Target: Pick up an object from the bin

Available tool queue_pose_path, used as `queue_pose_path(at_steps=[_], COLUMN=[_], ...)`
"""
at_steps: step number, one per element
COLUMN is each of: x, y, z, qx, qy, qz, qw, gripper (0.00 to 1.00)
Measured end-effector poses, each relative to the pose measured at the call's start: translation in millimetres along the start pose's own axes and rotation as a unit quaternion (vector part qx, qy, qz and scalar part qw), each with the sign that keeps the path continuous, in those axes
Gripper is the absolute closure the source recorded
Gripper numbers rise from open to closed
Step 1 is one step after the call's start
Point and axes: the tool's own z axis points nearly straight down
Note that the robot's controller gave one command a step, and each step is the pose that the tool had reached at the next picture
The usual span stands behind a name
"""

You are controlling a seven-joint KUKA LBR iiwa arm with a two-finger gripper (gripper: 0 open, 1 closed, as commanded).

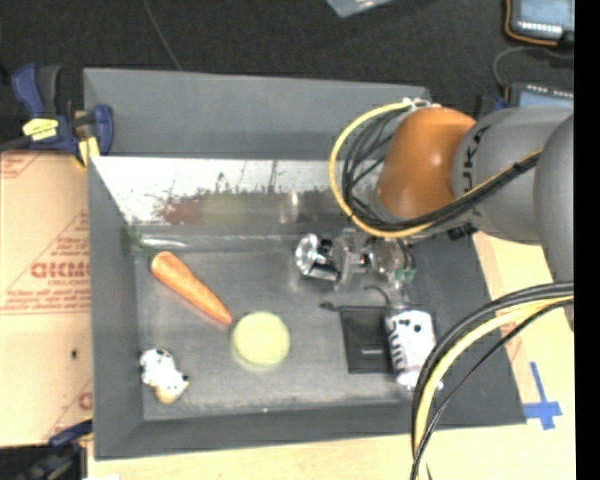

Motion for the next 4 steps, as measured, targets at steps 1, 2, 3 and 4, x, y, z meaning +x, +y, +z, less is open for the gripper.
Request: queue_pose_path(at_steps=[1, 2, 3, 4], x=[0.0, 1.8, 6.2, -2.0], y=[0, 6, 12, 10], z=[0, -46, -80, -115], qx=[0.000, 0.000, 0.000, 0.000], qy=[0.0000, 0.0031, -0.0039, 0.0028], qz=[0.000, 0.008, 0.004, 0.005], qw=[1.0000, 1.0000, 1.0000, 1.0000], gripper=[1.00, 1.00, 1.00, 1.00])
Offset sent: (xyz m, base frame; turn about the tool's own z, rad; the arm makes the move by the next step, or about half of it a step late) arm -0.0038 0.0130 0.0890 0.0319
